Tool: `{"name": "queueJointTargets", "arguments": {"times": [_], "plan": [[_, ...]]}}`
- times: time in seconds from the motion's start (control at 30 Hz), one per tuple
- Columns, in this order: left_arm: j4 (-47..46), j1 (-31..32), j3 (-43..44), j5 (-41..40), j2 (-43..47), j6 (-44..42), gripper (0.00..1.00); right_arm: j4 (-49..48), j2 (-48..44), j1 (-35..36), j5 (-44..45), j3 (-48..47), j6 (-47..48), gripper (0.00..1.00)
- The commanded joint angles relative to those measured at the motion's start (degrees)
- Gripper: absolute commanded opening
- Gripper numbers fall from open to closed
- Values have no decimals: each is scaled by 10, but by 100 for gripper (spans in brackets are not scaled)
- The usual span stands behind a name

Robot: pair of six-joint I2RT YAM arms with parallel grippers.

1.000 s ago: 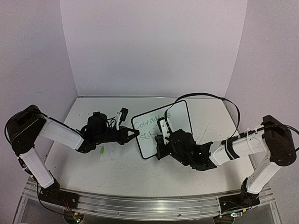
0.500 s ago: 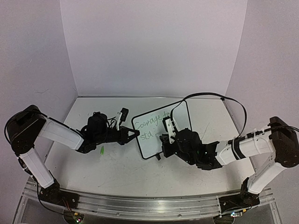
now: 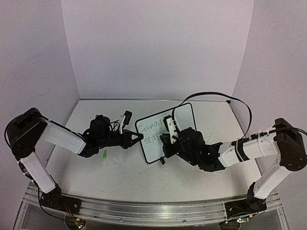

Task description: Write a sentence on the whiteboard

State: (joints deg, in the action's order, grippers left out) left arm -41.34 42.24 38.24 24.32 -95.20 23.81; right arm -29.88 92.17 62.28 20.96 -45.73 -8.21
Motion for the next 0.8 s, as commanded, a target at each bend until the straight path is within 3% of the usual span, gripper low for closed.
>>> {"name": "queueJointTargets", "arguments": {"times": [0.0, 0.77], "plan": [[30, -1, -3, -18, 10, -29, 0, -15, 13, -3, 1, -22, 6, 0], [31, -1, -1, -17, 10, -29, 0, 35, 10, 1, 8, 10, -33, 0]]}}
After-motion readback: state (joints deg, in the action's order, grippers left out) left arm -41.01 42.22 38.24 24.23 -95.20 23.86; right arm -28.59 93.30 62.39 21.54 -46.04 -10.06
